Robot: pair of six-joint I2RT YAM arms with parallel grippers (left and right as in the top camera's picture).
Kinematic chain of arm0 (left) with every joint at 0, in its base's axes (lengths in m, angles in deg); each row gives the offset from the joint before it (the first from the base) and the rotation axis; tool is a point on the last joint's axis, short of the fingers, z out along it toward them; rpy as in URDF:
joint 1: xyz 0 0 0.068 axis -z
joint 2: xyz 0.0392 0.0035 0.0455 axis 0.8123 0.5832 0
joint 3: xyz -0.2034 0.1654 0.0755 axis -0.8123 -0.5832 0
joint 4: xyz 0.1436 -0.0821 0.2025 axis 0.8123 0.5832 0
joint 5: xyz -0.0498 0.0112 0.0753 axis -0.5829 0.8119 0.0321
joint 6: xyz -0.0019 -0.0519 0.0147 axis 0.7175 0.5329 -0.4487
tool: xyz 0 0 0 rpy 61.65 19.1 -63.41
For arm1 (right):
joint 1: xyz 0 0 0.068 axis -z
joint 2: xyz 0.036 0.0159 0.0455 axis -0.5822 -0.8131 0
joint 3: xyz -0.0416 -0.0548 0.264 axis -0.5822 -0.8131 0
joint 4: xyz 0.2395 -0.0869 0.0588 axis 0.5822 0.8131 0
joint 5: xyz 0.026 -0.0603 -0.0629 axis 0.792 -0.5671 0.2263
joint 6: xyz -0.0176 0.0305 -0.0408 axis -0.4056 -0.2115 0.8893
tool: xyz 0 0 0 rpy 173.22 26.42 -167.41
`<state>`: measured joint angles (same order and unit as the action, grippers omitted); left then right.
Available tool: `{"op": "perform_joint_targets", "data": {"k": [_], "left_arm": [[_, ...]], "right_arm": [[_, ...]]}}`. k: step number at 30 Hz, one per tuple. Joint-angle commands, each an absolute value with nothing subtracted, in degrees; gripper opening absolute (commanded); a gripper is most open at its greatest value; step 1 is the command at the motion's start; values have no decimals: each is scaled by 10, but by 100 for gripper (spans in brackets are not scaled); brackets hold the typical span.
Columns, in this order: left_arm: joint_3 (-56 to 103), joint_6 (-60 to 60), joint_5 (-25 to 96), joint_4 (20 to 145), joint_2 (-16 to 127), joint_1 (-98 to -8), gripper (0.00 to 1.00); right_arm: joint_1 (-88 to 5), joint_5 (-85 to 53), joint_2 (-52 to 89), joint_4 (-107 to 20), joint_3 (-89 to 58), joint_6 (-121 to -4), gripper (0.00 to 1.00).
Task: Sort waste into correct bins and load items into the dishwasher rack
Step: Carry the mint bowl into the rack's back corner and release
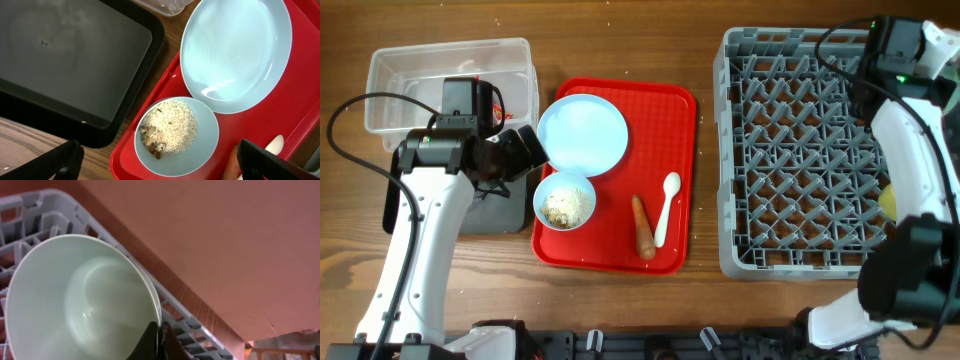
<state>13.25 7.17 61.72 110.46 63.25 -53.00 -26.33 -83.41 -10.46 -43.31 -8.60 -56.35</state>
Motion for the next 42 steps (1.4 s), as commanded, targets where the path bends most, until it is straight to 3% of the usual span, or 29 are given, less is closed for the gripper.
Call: {"op": "perform_joint_targets", "data": {"k": [1, 6, 14, 22, 29, 32, 33, 34, 36, 42], "left_arm": [[135, 65, 610, 1105, 627, -533, 100], [135, 65, 610, 1105, 627, -533, 100], [135, 65, 608, 1105, 627, -533, 100], [135, 65, 608, 1105, 627, -533, 100], [135, 65, 608, 1105, 627, -533, 100], [135, 65, 608, 1105, 627, -533, 100], [135, 65, 608, 1105, 627, -533, 100], [135, 65, 608, 1105, 627, -533, 100], [135, 65, 608, 1105, 627, -533, 100], [135, 65, 608, 1105, 627, -533, 100]], "right_arm": [[-271, -786, -143, -428, -91, -577, 4], [-284, -715, -173, -409, -91, -577, 4], [-324, -712, -177, -375, -91, -593, 4], [-332, -688, -177, -255, -91, -701, 4], [-331, -626, -168, -243, -84, -704, 5], [-331, -596, -142, -257, -69, -679, 12], [-331, -584, -133, -267, -63, -671, 25], [-331, -568, -122, -281, -55, -662, 45], [-331, -535, -102, -312, -40, -660, 56], [-307, -397, -72, -418, -36, -645, 56]]}}
